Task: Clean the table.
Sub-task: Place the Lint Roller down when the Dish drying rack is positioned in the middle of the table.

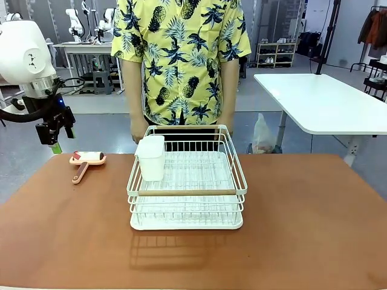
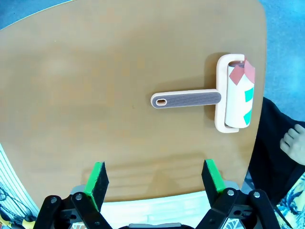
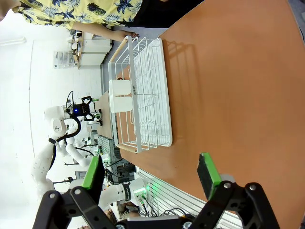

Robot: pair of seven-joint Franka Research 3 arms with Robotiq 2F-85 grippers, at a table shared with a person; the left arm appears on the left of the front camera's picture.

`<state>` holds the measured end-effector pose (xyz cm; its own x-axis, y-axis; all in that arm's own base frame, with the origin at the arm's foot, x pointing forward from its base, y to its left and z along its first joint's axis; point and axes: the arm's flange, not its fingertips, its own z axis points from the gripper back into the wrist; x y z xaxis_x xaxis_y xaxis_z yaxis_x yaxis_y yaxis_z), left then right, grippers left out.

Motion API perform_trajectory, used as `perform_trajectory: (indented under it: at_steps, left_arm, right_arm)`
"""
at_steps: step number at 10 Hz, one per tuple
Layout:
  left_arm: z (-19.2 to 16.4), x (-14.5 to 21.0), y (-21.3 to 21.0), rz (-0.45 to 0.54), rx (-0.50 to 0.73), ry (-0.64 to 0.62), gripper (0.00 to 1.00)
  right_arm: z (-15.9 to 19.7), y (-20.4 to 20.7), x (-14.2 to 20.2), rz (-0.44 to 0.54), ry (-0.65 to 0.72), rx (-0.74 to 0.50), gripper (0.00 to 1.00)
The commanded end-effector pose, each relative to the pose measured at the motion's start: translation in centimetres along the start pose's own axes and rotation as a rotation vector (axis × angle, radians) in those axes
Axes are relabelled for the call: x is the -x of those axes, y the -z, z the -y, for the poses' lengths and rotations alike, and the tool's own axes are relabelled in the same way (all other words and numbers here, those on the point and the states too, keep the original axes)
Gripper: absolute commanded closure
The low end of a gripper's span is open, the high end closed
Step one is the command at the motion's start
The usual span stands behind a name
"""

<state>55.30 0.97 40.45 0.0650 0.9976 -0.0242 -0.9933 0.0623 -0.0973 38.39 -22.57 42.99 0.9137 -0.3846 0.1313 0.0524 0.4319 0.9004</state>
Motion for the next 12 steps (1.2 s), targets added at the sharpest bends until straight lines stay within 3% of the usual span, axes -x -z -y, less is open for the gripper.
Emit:
perform_trajectory:
  at_steps: [1,12]
  left_arm:
    - [-0.20,-0.14,-0.12,0.004,0.012,-0.002,0.00]
    - [-0.20,-0.14,-0.12,0.004,0.012,-0.002,0.00]
  right_arm:
    - [-0.24,-0.15,0.06,0.000,-0.005,-0.005,0.00]
    - [-0.24,-0.15,0.06,0.000,-0.005,-0.005,0.00]
